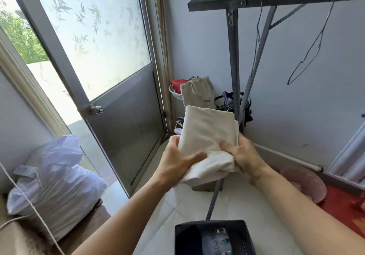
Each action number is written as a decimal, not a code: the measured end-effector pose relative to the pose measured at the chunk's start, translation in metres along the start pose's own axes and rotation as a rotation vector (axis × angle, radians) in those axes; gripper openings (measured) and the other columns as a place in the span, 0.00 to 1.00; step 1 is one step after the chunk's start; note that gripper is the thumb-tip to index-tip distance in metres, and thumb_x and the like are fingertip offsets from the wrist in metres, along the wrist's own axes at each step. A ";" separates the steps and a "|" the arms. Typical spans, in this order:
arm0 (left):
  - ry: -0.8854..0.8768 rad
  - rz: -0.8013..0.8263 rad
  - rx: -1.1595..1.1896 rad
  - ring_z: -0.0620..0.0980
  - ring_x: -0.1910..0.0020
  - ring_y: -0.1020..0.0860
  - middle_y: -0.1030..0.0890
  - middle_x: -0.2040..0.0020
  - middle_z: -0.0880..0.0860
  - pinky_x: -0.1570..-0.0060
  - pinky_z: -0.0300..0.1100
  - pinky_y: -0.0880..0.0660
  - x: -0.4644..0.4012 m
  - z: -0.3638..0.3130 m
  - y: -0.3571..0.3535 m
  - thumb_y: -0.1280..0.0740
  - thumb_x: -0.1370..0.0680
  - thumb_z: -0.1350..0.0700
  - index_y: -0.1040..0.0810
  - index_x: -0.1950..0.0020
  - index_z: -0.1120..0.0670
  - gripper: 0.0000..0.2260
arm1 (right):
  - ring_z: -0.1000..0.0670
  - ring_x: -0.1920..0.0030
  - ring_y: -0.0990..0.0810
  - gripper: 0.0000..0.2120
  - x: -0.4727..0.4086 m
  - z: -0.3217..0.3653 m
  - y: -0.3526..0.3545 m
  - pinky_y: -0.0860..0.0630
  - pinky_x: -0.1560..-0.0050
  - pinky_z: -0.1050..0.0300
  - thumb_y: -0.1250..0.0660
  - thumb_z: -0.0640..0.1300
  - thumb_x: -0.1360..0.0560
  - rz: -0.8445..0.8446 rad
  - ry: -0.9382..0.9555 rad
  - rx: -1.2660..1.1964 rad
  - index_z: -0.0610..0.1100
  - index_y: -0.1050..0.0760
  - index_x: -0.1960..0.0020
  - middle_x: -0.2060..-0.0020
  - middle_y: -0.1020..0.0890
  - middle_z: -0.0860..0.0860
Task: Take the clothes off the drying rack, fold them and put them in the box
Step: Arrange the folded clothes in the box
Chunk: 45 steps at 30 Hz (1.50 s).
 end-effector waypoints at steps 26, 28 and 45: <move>0.631 0.231 0.702 0.56 0.49 0.18 0.22 0.36 0.59 0.54 0.42 0.18 -0.097 0.242 -0.077 0.34 0.25 0.73 0.27 0.29 0.49 0.29 | 0.46 0.47 0.20 0.36 -0.128 -0.226 0.014 0.20 0.54 0.51 0.35 0.26 0.27 0.099 -0.458 -0.077 0.49 0.40 0.24 0.38 0.25 0.47; 0.655 0.251 0.657 0.55 0.48 0.18 0.24 0.34 0.58 0.54 0.41 0.19 -0.094 0.267 -0.088 0.33 0.26 0.74 0.29 0.27 0.48 0.32 | 0.46 0.43 0.21 0.41 -0.131 -0.254 0.022 0.20 0.49 0.51 0.35 0.27 0.26 0.105 -0.466 -0.065 0.56 0.46 0.22 0.39 0.26 0.53; 0.923 0.360 0.335 0.53 0.37 0.26 0.29 0.34 0.50 0.38 0.46 0.24 -0.026 0.547 -0.185 0.30 0.31 0.70 0.32 0.32 0.33 0.38 | 0.39 0.47 0.17 0.37 -0.100 -0.558 0.076 0.20 0.51 0.35 0.35 0.27 0.29 0.266 -0.912 0.110 0.62 0.31 0.31 0.37 0.24 0.50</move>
Point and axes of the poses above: each hand's wrist, its own x-axis away from the middle knuckle, its own y-axis out of the back of the hand, z = x × y, the point moved 5 cm from there along -x, towards the middle knuckle
